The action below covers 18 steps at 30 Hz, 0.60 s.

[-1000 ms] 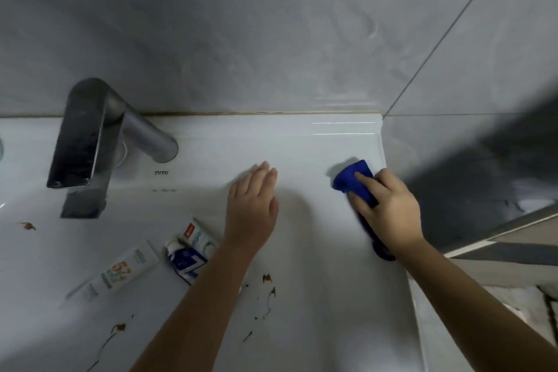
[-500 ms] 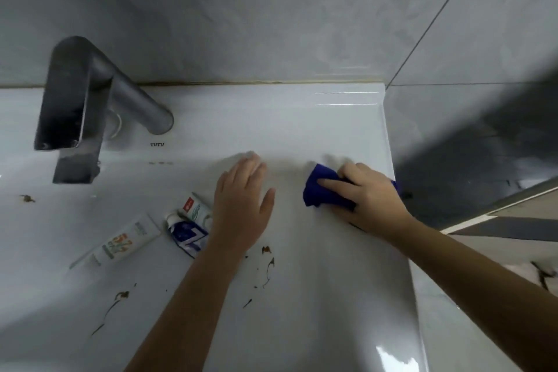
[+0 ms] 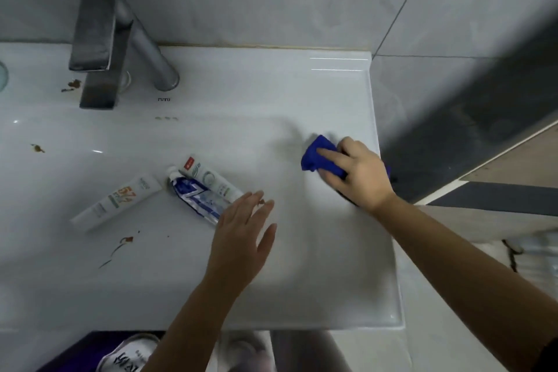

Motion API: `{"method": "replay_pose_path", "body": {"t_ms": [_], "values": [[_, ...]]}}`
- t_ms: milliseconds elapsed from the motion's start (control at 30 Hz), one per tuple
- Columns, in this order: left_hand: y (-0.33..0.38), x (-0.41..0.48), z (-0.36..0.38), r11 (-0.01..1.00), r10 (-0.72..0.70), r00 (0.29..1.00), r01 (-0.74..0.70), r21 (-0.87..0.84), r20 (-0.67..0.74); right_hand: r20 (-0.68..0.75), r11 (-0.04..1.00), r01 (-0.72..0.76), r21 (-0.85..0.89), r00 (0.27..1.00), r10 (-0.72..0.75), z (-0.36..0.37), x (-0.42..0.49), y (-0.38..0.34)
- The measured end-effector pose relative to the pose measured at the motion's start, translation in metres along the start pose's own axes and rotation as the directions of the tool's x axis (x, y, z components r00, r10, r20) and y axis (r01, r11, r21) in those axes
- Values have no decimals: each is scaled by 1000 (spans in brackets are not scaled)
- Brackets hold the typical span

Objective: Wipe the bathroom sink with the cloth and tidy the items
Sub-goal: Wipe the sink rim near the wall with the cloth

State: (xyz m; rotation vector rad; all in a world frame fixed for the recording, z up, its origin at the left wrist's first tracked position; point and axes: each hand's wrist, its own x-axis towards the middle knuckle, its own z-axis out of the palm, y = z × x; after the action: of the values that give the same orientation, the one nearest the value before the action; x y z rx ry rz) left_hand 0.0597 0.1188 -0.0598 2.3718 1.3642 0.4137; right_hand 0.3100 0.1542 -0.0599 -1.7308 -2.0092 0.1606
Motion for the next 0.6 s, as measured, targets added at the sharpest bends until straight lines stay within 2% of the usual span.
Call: {"method": "replay_pose_path", "body": {"t_ms": [200,333,400,500,600], "values": [[-7,-65,-6,992,123,989,-121,22,-77,30,999,-32,-23,999,33,-12,-110,-57],[-11,-106,-12,997,73,992,-72,18,-99,8,991,-132,-7,991,132,-11,-160,-99],[-16,-122,-13,999,29,998,-27,37,-58,-4,986,-163,15,987,163,0,-164,-127],[-24,-131,-13,998,20,999,-18,52,-35,50,993,-118,-2,992,118,26,-150,-166],[-29,-131,-14,999,22,999,-21,48,-33,37,992,-122,-35,992,123,26,-147,-160]]}}
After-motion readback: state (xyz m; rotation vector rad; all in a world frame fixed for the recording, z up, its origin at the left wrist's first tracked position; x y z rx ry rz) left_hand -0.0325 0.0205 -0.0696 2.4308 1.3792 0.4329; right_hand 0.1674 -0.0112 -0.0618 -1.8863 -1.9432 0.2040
